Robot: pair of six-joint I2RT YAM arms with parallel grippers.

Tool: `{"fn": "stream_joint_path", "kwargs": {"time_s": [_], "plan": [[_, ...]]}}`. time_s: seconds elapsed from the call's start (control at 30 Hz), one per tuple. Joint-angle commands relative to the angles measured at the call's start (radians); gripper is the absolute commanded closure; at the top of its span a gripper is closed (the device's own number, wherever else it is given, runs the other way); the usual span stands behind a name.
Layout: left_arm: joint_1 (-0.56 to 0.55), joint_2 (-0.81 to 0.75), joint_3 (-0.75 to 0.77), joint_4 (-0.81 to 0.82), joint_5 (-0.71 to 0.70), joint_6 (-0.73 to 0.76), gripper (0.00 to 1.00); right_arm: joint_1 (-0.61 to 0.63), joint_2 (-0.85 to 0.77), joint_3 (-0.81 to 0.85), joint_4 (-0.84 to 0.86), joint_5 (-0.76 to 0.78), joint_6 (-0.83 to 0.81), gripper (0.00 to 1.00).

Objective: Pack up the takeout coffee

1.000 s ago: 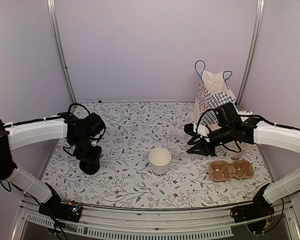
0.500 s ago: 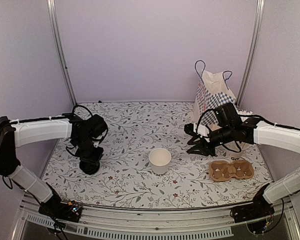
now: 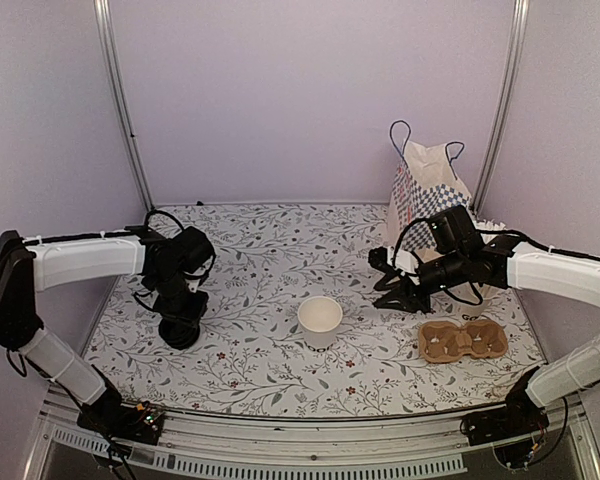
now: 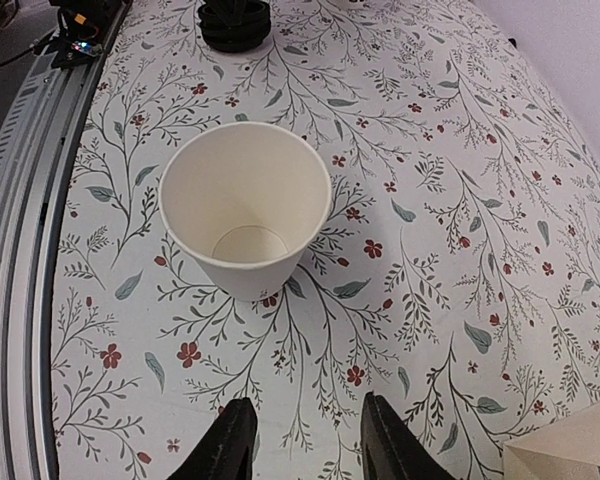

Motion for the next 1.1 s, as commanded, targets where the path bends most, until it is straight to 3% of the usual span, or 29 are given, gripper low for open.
{"fn": "stream_joint_path", "kwargs": {"time_s": [0.0,0.33,0.63,0.77,0.97,1.07], "plan": [[0.02,0.015,-0.002,0.009,-0.004,-0.001,0.79,0.002,0.008,-0.007,-0.001,-0.024,-0.001,0.61],[0.023,0.02,0.014,-0.005,-0.018,-0.004,0.94,0.002,0.011,-0.007,-0.003,-0.025,-0.003,0.61],[0.018,-0.058,0.156,-0.091,-0.015,-0.006,0.96,0.002,0.013,-0.001,-0.008,-0.037,-0.003,0.61],[0.01,-0.104,0.248,-0.041,0.105,0.018,0.97,0.002,0.009,0.022,-0.022,-0.037,-0.001,0.61],[-0.007,-0.145,0.333,0.201,0.372,0.054,0.98,0.002,0.0,0.174,-0.088,-0.066,0.024,0.6],[-0.014,-0.162,0.361,0.389,0.5,0.041,0.99,0.003,0.012,0.293,-0.14,-0.127,0.037,0.5]]}}
